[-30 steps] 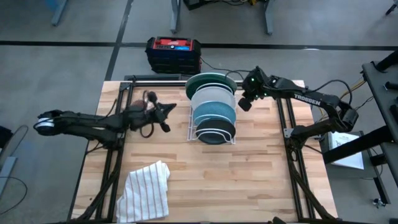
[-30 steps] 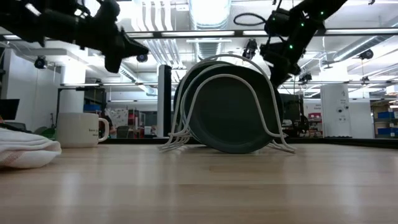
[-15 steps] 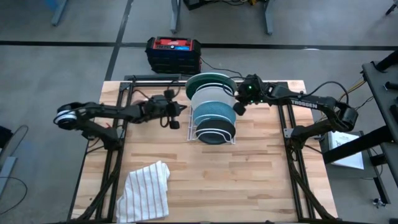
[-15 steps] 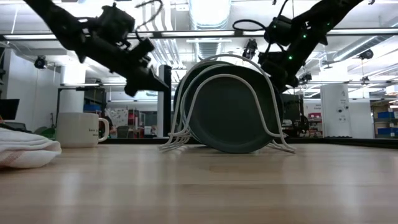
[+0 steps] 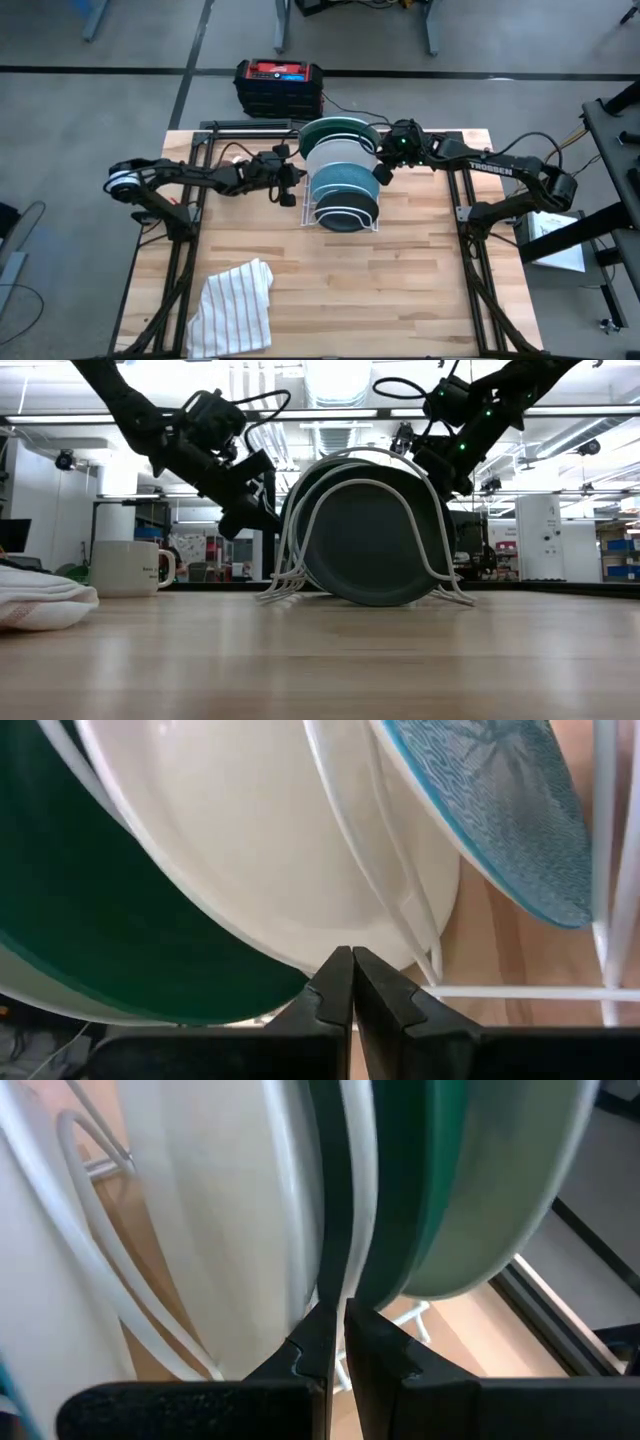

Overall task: Sort dishes
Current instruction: Adjust the plates into the dish rack

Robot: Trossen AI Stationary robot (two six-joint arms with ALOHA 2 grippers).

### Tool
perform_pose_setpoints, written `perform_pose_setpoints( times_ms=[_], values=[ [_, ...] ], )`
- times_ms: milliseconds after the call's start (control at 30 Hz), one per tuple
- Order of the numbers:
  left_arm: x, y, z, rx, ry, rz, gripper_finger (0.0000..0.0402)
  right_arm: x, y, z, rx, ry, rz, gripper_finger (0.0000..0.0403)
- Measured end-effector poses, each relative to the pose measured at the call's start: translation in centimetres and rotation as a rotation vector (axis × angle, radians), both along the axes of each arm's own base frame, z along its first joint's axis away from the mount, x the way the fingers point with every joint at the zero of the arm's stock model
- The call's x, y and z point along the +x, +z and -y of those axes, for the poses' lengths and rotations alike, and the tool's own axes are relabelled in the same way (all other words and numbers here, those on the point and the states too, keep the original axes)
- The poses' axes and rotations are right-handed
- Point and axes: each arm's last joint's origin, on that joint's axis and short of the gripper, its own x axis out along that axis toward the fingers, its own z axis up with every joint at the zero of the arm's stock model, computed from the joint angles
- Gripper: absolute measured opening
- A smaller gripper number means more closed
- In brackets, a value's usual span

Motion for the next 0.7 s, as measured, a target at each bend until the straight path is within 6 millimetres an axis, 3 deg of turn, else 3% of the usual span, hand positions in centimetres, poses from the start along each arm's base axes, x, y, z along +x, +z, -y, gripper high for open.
perform_pose_setpoints(
  times_ms=[233, 467, 700],
  values=[
    [-0.2, 0.0, -0.1, 0.011, 0.006, -0.018, 0.0, -0.1, 0.4, 0.0, -0.013, -0.001, 0.022, 0.0018],
    [-2.1, 1.4, -0.3, 0.13, 0.188, -0.136, 0.0, -1.8, 1.8, -0.8, -0.043, -0.072, -0.02, 0.0018],
    [-2.6, 3.0, -2.6, 0.176, 0.326, -0.043, 0.0, -2.9, 3.3, -1.3, -0.084, -0.092, 0.026, 0.0018]
  ],
)
